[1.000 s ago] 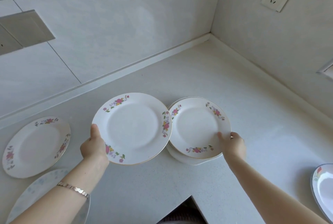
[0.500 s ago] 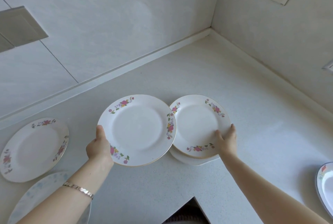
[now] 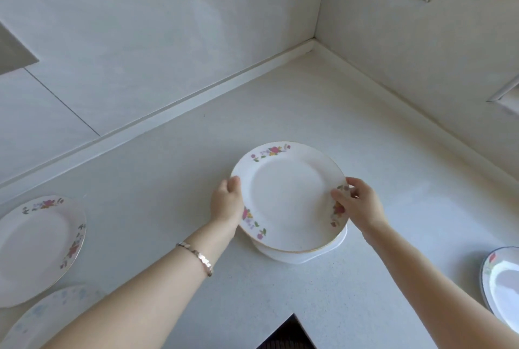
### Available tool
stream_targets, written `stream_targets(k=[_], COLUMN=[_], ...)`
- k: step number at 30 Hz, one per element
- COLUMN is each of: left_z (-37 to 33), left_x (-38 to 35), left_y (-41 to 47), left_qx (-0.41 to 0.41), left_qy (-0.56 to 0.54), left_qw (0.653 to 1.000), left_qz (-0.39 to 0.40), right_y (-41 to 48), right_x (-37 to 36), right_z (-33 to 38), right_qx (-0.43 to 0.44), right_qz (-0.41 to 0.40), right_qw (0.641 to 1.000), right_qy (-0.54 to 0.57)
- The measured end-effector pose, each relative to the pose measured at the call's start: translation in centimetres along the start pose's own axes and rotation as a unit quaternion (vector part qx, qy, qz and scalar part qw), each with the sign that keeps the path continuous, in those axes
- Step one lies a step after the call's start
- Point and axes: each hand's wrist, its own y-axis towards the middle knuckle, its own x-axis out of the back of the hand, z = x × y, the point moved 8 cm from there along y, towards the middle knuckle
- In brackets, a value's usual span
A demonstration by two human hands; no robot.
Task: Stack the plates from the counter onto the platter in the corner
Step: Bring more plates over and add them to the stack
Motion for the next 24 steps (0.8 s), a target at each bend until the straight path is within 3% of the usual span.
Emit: stream_targets(k=[5,9,16,20,22,24], left_z=[-1.0,-1.3,-1.8,-1.3,-0.7,0.6], left_x=[-3.5,-4.6,-4.7,-4.2,-3.9,-3.8], left_y=[0.7,1.5,2.5,2.5,2.7,2.7], left_qx=[-0.100,-0.130,-0.166,-0.182,-0.170,-0.115], left_qy=[0.252,0.368,0.500,0.485,0.400,0.224], left_qw=[0.957,0.914,0.844,0.852,0.899,0.967], left_qz=[0.105,0.116,0.099,0.075,0.050,0.049], right_y=[1.2,1.3,2.0,1.9,2.1,3.0], right_x=[1.5,0.9,0.0,-0.1,-0.1,-0.4], right_z=[-3.1,-3.9,-3.8,-4.1,-4.1,-3.7], right_qx=[-0.020,-0.013,0.020,0.025,0.031,0.023], right_qz=[-0.029,-0.027,-0.028,-0.043,-0.049,-0.036], right_qw=[0.995,0.982,0.976,0.983,0.987,0.994], right_qy=[-0.096,-0.187,-0.216,-0.177,-0.147,-0.097])
